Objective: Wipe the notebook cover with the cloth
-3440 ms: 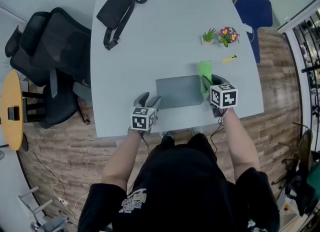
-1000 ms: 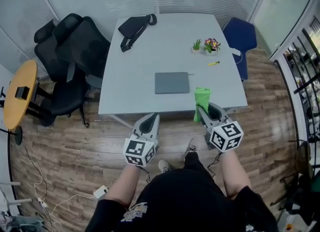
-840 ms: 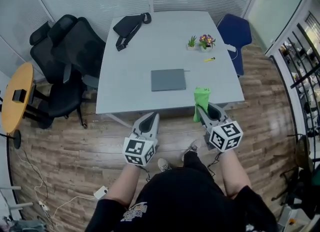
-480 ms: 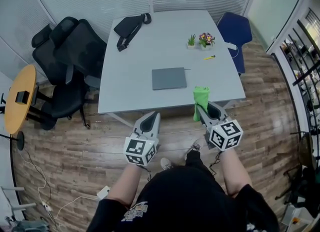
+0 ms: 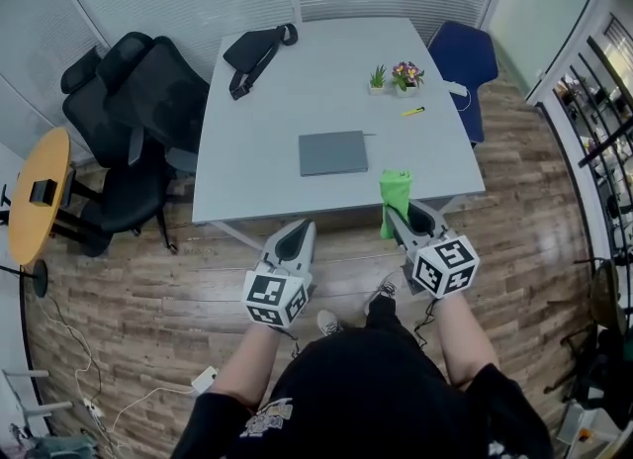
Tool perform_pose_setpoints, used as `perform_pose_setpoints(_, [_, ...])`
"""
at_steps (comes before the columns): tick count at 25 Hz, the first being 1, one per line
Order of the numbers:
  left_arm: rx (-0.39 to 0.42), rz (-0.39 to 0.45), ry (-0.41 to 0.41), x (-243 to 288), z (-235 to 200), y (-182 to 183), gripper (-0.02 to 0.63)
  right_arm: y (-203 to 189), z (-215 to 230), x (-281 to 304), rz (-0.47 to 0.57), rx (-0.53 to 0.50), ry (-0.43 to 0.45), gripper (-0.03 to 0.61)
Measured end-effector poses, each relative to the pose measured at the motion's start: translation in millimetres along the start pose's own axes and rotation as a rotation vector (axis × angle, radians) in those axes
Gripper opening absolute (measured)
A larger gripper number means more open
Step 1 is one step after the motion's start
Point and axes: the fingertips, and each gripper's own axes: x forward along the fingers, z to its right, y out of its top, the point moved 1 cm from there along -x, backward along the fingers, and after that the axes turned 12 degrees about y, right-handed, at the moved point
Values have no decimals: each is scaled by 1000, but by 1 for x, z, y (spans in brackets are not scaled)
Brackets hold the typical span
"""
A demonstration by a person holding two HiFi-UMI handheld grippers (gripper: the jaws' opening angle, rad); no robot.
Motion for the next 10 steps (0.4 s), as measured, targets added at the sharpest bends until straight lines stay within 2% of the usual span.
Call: perform_pose_setpoints(10, [1, -1, -1, 2, -3, 0, 6, -1, -1, 4, -3, 4, 4, 110])
